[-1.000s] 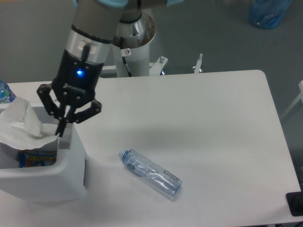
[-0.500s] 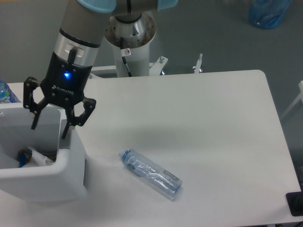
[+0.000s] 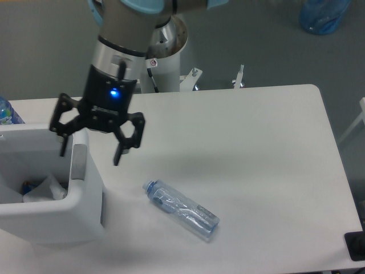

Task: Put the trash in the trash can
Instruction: 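Open the gripper to drop the tissue into the bin, then move the gripper over the clear plastic water bottle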

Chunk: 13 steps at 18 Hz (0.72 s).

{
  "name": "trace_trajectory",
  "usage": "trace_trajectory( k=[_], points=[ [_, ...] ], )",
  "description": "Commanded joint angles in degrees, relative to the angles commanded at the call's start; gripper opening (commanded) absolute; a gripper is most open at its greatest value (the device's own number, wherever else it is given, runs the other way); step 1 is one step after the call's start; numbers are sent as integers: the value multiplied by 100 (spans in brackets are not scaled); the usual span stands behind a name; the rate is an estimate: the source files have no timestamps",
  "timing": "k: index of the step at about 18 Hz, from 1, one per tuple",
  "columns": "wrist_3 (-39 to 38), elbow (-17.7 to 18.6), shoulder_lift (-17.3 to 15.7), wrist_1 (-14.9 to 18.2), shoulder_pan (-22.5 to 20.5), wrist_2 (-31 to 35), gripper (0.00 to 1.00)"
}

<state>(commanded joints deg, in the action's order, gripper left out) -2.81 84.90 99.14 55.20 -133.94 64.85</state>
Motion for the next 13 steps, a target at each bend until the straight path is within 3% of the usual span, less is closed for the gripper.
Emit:
trace_trajectory(
  k=[7, 13],
  points=[
    [88, -35, 360, 0, -369, 1011, 100],
    [18, -114, 869, 9, -563, 1750, 100]
  ],
)
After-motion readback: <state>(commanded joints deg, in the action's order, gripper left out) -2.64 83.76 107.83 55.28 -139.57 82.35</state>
